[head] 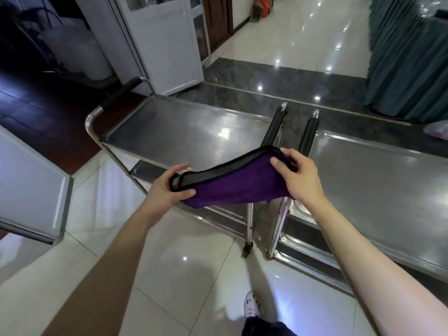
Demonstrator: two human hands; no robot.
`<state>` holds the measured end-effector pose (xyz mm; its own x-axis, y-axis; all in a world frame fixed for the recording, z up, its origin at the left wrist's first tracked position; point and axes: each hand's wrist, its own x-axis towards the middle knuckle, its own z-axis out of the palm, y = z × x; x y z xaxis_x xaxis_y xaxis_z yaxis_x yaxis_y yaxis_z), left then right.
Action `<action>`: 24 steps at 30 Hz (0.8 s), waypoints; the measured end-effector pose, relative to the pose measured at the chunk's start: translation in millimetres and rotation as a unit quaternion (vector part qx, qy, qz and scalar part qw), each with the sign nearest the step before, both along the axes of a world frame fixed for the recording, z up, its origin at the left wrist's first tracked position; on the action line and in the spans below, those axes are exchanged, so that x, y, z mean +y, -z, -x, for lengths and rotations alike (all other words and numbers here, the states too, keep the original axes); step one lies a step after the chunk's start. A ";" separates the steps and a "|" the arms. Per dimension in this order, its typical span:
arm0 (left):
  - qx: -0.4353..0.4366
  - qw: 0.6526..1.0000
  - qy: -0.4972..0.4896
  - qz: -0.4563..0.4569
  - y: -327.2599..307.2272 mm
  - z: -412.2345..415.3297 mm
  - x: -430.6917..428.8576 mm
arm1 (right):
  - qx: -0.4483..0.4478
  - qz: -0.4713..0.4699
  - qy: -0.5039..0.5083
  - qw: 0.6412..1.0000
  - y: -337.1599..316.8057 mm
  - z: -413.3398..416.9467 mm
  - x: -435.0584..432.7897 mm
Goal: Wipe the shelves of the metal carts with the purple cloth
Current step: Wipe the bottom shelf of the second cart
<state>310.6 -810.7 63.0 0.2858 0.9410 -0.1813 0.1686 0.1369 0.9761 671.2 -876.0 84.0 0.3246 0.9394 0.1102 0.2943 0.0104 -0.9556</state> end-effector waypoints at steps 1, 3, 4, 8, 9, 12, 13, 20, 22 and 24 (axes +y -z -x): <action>0.012 1.000 0.001 0.002 -6.0 0.9 11.5 | 0.013 0.007 0.000 1.000 0.8 -3.7 6.3; 0.041 0.999 -0.014 0.015 -14.2 2.5 30.8 | 0.023 0.015 -0.010 1.000 2.3 -10.1 17.3; 0.063 0.998 -0.017 0.013 -15.9 2.8 38.8 | 0.030 0.011 -0.015 0.999 2.4 -12.7 21.5; 0.069 0.996 -0.057 -0.015 -16.6 -2.2 61.1 | 0.023 0.023 -0.004 0.999 4.4 -15.8 36.1; 0.066 0.996 -0.059 -0.033 -15.5 -4.4 66.2 | 0.005 0.034 0.007 0.999 5.0 -15.1 39.6; 0.124 0.984 -0.065 -0.111 -10.1 -10.8 89.9 | -0.037 0.039 0.019 0.998 6.6 -12.1 49.4; 0.158 0.976 -0.071 -0.128 -11.0 -13.0 99.2 | -0.032 0.044 0.024 0.998 6.1 -10.5 52.2; 0.154 0.967 0.201 0.011 -31.6 0.9 151.5 | -0.036 0.109 0.111 0.987 0.7 11.9 69.5; 0.179 0.962 0.204 -0.017 -33.2 4.8 161.3 | -0.054 0.127 0.129 0.982 -6.0 22.8 72.9; 0.201 0.960 0.184 -0.058 -33.4 7.1 173.1 | -0.102 0.155 0.152 0.971 -12.5 32.4 77.2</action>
